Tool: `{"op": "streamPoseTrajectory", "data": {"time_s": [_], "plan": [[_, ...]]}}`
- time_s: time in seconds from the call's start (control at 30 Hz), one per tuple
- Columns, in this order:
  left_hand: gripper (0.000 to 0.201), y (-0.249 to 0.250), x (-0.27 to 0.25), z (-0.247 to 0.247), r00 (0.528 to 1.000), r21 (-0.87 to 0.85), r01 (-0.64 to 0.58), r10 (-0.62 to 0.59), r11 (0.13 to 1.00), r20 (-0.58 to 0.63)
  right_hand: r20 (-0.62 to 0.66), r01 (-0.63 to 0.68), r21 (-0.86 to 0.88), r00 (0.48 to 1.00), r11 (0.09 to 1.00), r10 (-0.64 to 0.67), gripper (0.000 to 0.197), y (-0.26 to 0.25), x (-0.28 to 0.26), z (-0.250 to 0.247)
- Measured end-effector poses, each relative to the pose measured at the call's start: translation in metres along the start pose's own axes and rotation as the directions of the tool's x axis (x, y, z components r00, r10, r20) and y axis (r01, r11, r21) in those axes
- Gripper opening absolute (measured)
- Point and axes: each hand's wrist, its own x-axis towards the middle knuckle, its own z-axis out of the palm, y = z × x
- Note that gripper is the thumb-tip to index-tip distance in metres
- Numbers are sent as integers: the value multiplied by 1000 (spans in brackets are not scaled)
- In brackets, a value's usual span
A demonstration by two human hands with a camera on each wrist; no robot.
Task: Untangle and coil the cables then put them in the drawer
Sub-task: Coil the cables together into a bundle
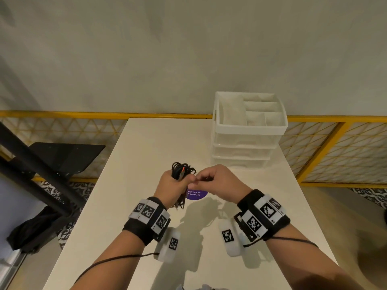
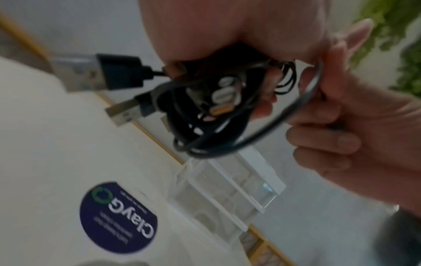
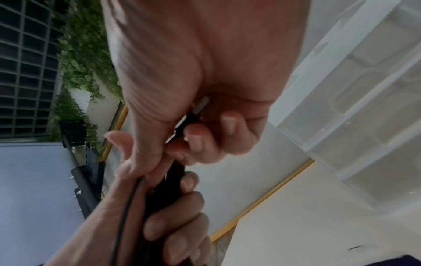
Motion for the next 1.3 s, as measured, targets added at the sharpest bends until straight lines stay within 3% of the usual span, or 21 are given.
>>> {"op": "streamPoseTrajectory", "data": {"time_s": [0.07,0.23,0.43,0.77,0.97,1.07,1.2,1.3], "plan": [[42,-5,-2,2,994,-37,45,-41,998,97,-34,5,7,999,1000,-5,10,1,3,-1],[44,-3,-6,7,942,-38,167,-148,985,300,-166,6,-70,986,998,-18,27,14,2,0],[40,2,-9,8,902,-1,180,-164,984,400,-44,25,-182,998,983,-33,37,15,-1,-4],[33,14,-15,6,923,42,68,-79,997,377,20,-29,-83,999,996,31,72,13,-6,-11],[22,11,-5,-1,993,-62,48,-41,997,115,83,-94,-118,991,989,104,84,7,-14,-9],[20,8,-3,-3,994,-149,89,-77,985,82,75,-88,-107,993,990,96,75,4,-14,1],[35,9,-5,-2,990,-223,98,-73,970,118,93,-56,-104,994,993,66,47,-8,-14,20],[46,12,-7,-2,986,-267,99,-57,959,160,50,-29,-59,998,998,32,44,-16,-14,29]]}}
